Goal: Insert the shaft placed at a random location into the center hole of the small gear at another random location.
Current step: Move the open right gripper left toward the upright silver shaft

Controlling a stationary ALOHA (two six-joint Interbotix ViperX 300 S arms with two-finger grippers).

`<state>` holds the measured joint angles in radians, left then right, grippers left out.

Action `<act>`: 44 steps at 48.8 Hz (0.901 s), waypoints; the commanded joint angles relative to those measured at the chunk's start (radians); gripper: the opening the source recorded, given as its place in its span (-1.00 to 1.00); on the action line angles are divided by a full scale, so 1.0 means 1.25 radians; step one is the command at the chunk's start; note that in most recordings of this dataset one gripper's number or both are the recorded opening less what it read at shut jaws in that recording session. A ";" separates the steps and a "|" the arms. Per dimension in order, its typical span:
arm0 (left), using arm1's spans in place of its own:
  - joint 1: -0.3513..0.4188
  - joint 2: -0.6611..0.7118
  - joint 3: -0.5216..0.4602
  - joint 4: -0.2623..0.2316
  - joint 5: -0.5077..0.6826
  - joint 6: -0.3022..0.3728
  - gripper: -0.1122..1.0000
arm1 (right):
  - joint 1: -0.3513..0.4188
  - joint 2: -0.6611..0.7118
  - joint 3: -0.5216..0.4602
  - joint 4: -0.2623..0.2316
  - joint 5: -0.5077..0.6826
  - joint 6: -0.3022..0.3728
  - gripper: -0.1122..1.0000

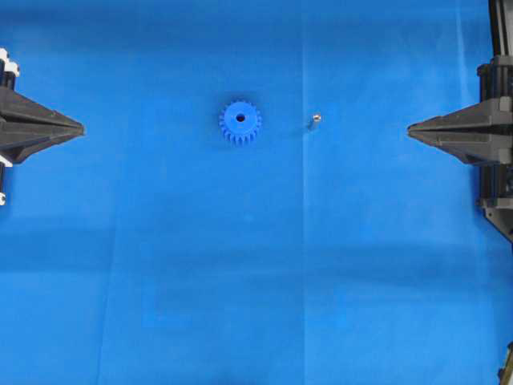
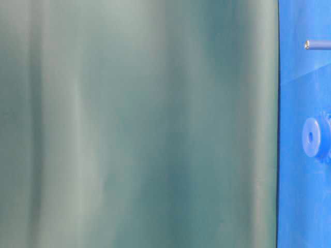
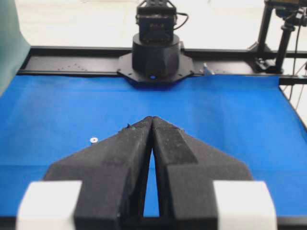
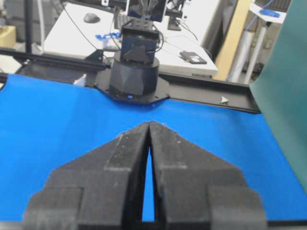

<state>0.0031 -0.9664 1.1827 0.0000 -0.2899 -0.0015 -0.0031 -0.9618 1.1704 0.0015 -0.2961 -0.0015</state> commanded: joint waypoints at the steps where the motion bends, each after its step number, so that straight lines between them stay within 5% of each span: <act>1: -0.001 -0.006 -0.012 0.001 0.005 -0.001 -0.80 | 0.000 0.004 -0.013 0.000 0.001 -0.006 -0.80; 17: -0.001 -0.033 -0.011 0.001 0.022 -0.001 -0.80 | -0.017 0.020 -0.020 0.000 0.017 -0.007 -0.90; 27: -0.001 -0.033 -0.010 0.001 0.022 -0.001 -0.80 | -0.060 0.081 -0.009 0.011 -0.009 -0.004 -0.78; 33: -0.001 -0.033 -0.009 0.001 0.022 -0.002 -0.80 | -0.091 0.147 -0.002 0.031 -0.052 -0.002 -0.42; 44: -0.001 -0.033 -0.006 0.001 0.022 -0.002 -0.80 | -0.128 0.334 -0.002 0.050 -0.161 -0.002 0.73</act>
<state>0.0015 -1.0109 1.1842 0.0000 -0.2577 -0.0031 -0.1519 -0.6105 1.1766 0.0552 -0.4387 -0.0061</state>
